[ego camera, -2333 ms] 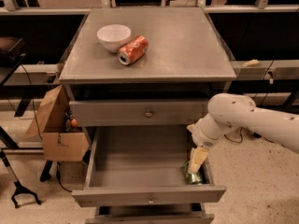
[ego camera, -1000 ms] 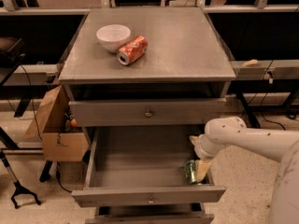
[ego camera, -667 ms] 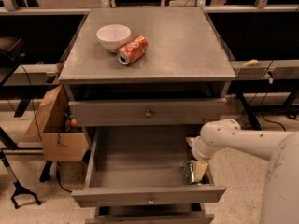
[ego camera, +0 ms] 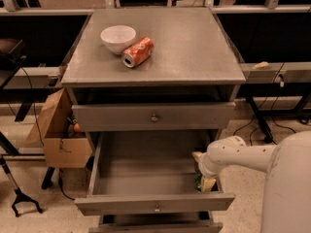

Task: Pick green can from middle drawer and place on counter

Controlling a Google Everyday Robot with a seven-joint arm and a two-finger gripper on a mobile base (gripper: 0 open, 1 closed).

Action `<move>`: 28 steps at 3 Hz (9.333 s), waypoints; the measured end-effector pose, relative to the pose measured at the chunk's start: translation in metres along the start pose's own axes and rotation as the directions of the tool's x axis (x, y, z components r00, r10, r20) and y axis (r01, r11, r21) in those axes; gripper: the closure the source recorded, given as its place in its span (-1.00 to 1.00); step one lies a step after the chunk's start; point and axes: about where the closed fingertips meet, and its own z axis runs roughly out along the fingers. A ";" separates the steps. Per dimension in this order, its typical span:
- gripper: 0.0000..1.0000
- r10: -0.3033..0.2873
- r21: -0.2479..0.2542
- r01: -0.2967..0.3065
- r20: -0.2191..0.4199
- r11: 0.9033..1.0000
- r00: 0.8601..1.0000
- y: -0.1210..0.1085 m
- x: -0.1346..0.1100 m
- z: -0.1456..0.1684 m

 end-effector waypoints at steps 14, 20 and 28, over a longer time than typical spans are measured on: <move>-0.02 0.145 -0.093 -0.141 0.038 0.986 0.989 -0.041 0.028 0.024; 1.00 0.104 0.001 -0.105 0.142 0.994 0.984 -0.057 -0.019 -0.211; 0.00 0.376 0.346 -0.403 0.147 0.847 0.915 -0.301 -0.096 -0.415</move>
Offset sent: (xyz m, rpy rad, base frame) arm 0.0068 0.0071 -0.0025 0.0122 0.0427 0.0131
